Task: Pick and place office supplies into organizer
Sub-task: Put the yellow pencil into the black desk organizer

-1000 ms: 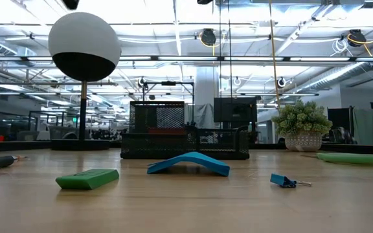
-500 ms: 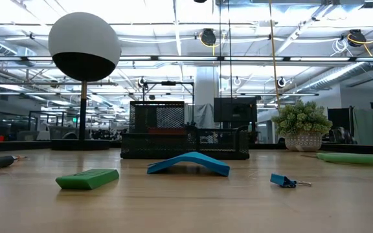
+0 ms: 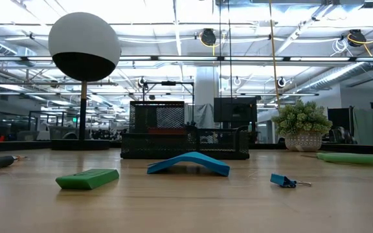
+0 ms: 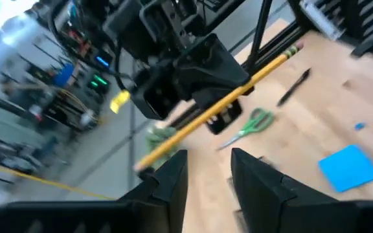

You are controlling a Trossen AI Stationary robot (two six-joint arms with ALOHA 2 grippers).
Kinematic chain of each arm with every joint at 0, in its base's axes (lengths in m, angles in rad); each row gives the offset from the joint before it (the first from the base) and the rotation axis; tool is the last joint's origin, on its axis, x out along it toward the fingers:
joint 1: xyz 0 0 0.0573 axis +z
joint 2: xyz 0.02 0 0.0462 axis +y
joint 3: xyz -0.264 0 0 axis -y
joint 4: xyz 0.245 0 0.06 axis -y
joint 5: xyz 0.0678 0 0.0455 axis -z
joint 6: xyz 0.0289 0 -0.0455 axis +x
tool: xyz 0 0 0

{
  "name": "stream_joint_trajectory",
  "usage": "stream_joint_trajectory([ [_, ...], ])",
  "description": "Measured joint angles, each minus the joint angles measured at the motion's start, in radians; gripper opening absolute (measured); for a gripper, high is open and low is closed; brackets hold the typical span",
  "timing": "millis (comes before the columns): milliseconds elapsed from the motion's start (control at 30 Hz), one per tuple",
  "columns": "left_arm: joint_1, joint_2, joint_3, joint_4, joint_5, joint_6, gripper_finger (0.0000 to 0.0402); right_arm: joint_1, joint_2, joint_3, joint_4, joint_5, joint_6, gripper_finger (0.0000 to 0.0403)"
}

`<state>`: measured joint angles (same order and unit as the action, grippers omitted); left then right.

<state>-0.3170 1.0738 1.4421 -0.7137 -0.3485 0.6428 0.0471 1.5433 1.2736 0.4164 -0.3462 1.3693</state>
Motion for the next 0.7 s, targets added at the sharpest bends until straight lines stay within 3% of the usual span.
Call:
stream_joint_trajectory([
  [233, -0.080, 0.073, 0.020, 0.003, -0.198, 0.246, 0.0201, 0.000, 0.000, 0.000, 0.068, -0.008, 0.054, 0.0000],
  [433, -0.135, 0.140, 0.020, 0.052, -0.448, 0.514, 0.0237, 0.000, 0.000, 0.000, 0.082, -0.045, 0.078, 0.0000],
  [700, -0.154, 0.175, 0.020, 0.203, -0.457, 0.625, 0.0237, 0.000, 0.000, 0.000, 0.088, -0.070, 0.089, 0.0000],
])
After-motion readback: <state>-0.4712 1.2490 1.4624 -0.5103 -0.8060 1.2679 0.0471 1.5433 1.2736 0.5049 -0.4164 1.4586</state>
